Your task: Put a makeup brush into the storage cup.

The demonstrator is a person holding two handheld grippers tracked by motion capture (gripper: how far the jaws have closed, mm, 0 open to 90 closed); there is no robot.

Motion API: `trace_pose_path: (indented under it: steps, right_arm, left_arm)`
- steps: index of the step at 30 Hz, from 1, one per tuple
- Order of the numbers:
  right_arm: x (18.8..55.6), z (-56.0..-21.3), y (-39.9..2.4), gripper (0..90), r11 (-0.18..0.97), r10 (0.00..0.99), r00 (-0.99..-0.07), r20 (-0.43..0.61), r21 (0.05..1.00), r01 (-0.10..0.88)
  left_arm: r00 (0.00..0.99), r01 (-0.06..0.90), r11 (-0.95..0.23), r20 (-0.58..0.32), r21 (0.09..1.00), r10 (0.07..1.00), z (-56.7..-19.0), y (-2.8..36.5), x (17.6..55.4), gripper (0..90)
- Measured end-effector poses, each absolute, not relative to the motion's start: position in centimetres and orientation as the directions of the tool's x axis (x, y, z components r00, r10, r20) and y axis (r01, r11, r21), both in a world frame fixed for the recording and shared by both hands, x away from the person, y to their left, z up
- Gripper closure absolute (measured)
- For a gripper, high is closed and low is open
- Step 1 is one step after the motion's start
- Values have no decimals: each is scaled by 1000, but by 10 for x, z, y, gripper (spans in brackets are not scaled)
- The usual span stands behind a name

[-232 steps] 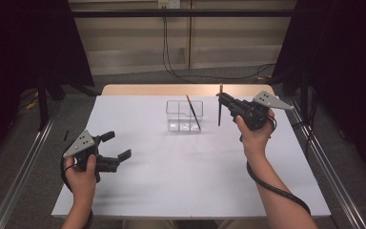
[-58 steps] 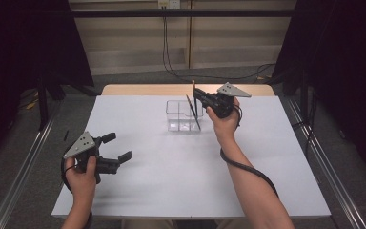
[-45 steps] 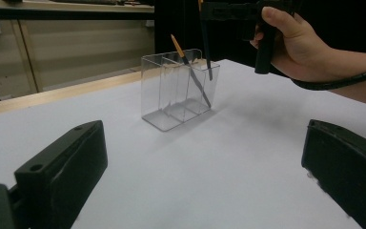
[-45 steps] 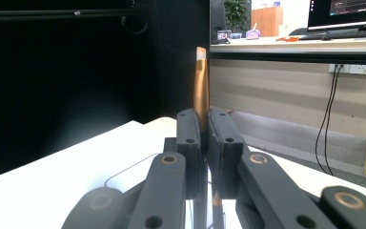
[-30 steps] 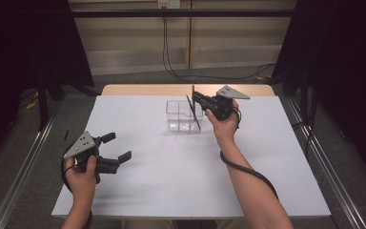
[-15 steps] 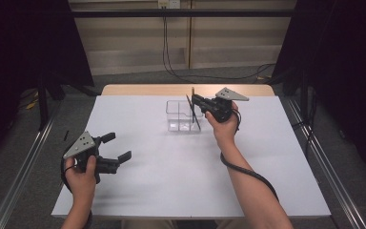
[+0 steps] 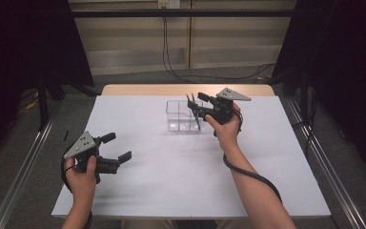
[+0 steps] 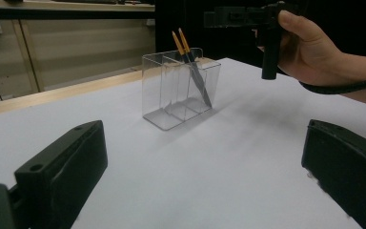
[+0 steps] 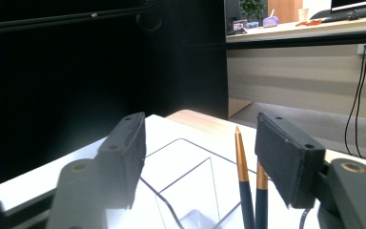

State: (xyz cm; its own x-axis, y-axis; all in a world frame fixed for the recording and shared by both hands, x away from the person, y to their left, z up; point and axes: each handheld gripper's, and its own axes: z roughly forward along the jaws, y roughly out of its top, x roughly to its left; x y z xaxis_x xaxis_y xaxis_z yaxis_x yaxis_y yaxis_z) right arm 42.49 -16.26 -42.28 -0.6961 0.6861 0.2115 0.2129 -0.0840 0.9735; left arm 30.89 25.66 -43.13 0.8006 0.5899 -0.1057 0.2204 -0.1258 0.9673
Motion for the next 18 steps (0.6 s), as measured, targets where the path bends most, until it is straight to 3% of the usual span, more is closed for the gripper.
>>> trace_pose_path:
  steps: [18]
  right_arm:
    - [415,-416,-174,202,-40,686,-706,174,979,202]
  left_arm:
    - [795,222,-128,-103,967,598,-433,262,308,14]
